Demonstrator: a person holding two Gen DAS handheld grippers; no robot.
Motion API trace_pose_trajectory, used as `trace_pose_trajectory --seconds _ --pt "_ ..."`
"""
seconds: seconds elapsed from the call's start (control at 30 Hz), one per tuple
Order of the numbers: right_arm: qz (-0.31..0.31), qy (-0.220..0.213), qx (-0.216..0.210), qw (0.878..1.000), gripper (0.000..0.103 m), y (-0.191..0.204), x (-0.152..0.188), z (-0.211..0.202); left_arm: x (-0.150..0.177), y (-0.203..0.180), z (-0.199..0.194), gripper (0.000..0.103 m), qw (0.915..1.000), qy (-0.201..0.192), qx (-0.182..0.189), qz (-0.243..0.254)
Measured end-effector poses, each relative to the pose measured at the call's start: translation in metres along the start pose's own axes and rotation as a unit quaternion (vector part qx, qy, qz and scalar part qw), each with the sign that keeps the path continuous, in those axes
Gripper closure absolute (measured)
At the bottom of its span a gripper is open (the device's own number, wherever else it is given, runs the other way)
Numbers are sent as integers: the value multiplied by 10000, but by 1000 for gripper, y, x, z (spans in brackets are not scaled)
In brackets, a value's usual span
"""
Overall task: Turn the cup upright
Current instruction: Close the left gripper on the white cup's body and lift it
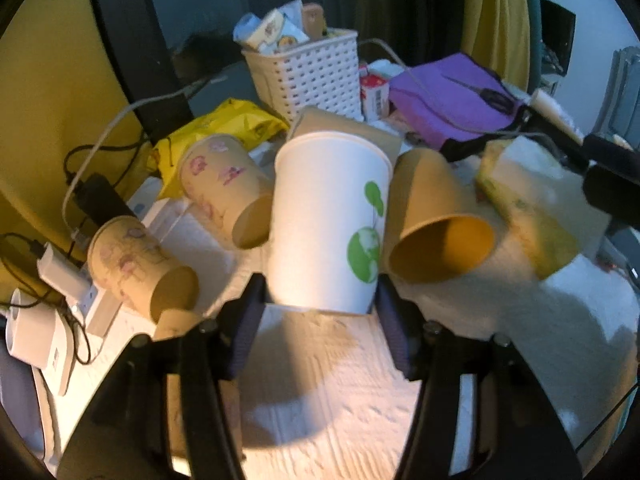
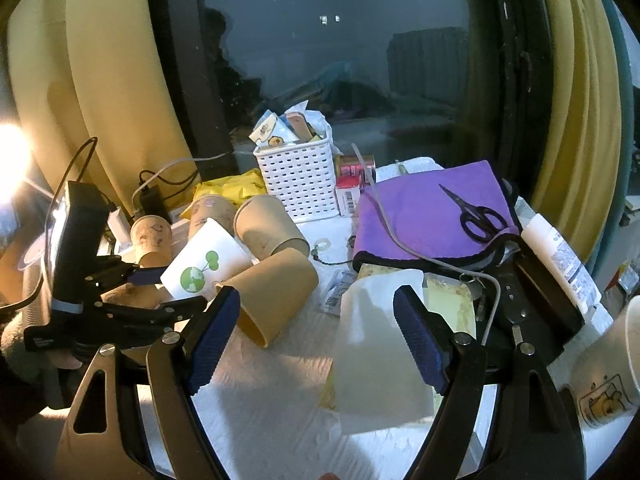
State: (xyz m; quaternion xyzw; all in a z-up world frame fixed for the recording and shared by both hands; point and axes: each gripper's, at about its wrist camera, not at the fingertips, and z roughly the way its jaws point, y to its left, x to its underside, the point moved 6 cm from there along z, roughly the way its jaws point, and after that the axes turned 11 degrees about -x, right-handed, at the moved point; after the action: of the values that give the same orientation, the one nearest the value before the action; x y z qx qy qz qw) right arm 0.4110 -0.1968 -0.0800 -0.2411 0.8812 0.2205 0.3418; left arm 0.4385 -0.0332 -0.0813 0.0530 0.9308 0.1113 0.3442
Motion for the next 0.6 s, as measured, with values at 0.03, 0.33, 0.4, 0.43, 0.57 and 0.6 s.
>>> trace_pose_trajectory --seconds 0.03,0.33,0.4,0.43,0.57,0.6 --pt "-31 -8 38 10000 21 3 0 -3 1 0 -6 47 10000 -39 21 -21" --pt "-154 -199 122 9996 21 31 4 -40 18 4 -73 47 9983 -485 179 -280" --pt "-163 -210 105 9996 21 38 6 -46 26 7 -90 47 9975 -577 206 -351" --pt "-181 -213 96 9996 21 43 8 -50 29 7 -96 47 9972 -611 224 -381" --pt "-191 -238 -15 9995 21 59 16 -63 55 14 -123 47 9953 -719 197 -621" --pt "-171 -227 -58 9996 21 63 19 -66 62 16 -128 47 9948 -718 216 -694"
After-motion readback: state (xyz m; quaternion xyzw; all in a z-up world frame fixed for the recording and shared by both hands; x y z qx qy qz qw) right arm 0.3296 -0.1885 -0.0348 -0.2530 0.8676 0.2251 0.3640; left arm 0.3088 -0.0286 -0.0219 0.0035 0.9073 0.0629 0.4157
